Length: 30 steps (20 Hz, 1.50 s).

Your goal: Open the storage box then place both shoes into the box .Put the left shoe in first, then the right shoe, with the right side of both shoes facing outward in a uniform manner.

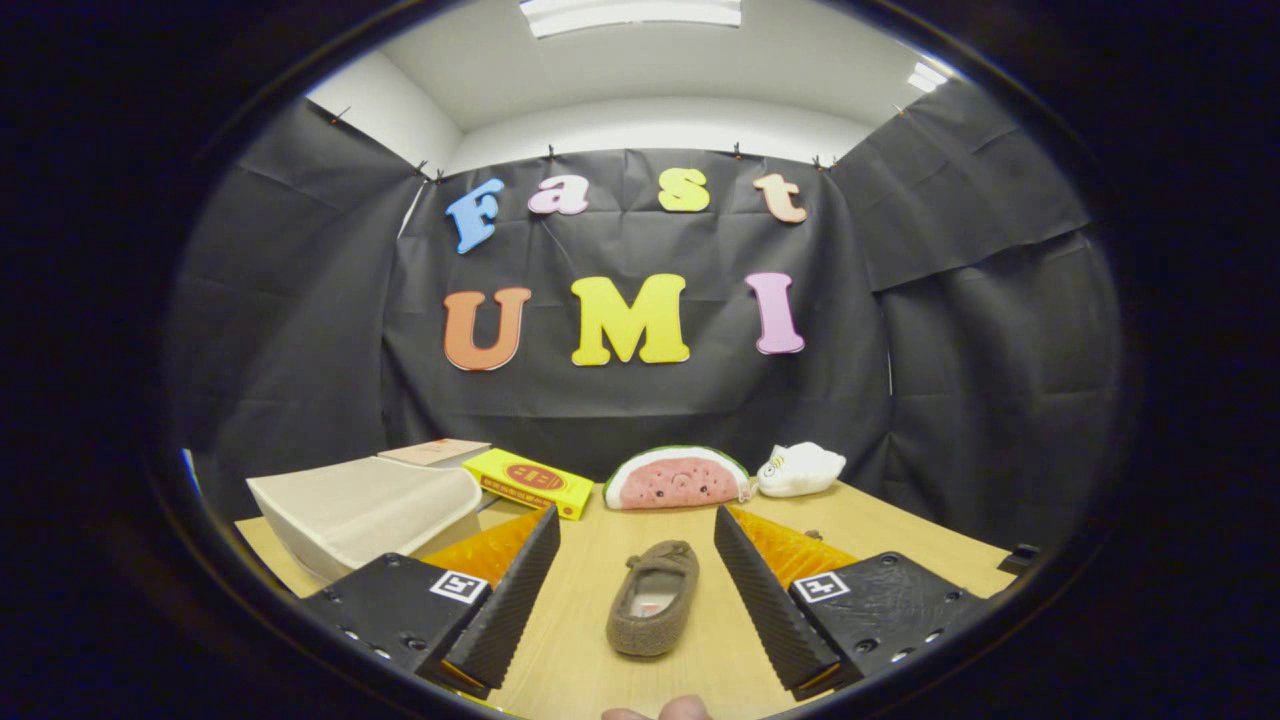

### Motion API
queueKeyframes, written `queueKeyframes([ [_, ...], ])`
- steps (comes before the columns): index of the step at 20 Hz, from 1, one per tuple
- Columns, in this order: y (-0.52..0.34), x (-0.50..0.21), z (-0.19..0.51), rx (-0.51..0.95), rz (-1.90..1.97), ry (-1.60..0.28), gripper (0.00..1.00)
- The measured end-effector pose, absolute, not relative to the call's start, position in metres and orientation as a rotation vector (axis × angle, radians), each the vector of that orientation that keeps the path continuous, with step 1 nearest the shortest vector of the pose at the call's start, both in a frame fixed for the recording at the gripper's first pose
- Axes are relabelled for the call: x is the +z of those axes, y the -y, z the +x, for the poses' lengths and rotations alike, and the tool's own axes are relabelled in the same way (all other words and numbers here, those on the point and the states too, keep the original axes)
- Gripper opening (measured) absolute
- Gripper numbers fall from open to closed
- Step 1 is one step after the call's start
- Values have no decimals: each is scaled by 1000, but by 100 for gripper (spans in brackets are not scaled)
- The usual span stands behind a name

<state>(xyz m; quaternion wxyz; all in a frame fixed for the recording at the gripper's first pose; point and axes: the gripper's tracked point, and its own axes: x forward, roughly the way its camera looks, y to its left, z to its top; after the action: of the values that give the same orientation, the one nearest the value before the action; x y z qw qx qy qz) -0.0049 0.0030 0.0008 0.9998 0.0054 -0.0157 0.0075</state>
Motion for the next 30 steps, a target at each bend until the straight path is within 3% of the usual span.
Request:
queueKeyframes([
  [10, -16, 10, -8, 35, -28, 66, 95],
  [30, -197, -43, 42, 441, 314, -187, 96],
])
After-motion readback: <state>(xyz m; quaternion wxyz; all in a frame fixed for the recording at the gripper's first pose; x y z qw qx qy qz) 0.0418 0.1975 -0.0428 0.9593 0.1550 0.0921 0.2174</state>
